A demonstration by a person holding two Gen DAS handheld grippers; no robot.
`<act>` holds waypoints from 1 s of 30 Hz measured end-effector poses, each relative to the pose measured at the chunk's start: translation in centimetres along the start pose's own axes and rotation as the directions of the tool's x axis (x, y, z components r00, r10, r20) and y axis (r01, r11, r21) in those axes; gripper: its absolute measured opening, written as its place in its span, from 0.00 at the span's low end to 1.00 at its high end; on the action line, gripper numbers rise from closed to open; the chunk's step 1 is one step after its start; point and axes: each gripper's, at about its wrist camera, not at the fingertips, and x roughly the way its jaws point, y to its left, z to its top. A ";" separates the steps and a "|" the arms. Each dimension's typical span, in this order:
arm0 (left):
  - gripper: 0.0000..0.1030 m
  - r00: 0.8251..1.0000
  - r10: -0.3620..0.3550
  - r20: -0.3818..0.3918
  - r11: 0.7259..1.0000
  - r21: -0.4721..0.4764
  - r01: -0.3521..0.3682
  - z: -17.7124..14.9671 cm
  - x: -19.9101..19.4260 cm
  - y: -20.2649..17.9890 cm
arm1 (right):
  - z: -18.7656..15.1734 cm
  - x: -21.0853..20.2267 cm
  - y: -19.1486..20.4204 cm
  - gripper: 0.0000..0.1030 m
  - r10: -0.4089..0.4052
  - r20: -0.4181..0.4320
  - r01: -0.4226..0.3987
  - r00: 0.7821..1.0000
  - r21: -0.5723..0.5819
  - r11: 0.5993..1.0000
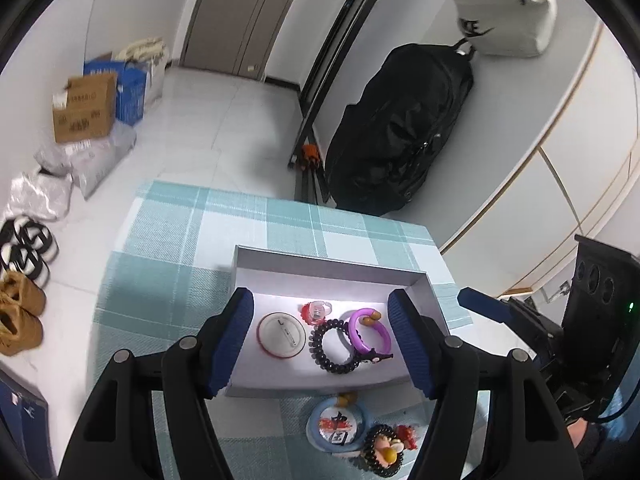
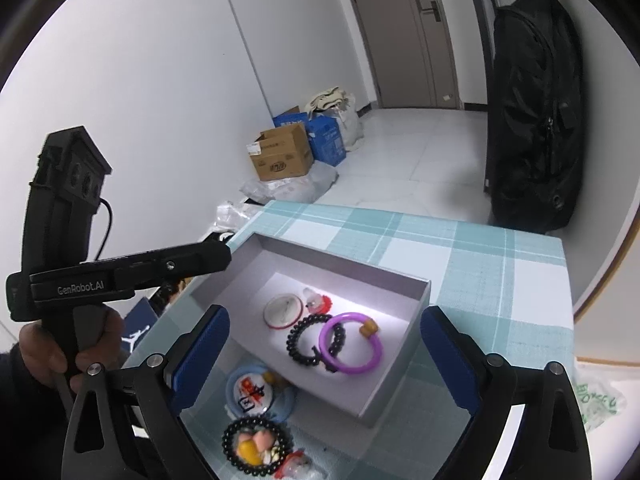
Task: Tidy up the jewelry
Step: 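Withdraw both grippers from the box toward the remaining jewelry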
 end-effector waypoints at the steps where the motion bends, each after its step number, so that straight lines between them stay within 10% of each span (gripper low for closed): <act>1: 0.63 1.000 -0.001 0.006 1.000 0.009 0.000 -0.2 -0.2 -0.2 | -0.1 -0.2 0.1 0.94 -0.003 0.005 0.003 1.000 -0.002 1.000; 13: 0.74 0.996 0.074 0.049 0.996 0.043 -0.076 -3.1 -2.6 -0.4 | -2.4 -3.2 1.5 1.00 -0.031 0.040 0.030 0.999 0.019 0.999; 30: 0.77 0.990 0.137 -0.018 0.989 0.059 -0.136 -6.0 -2.1 -0.2 | -6.9 -2.0 2.8 1.00 -0.022 -0.126 0.029 0.992 0.053 0.998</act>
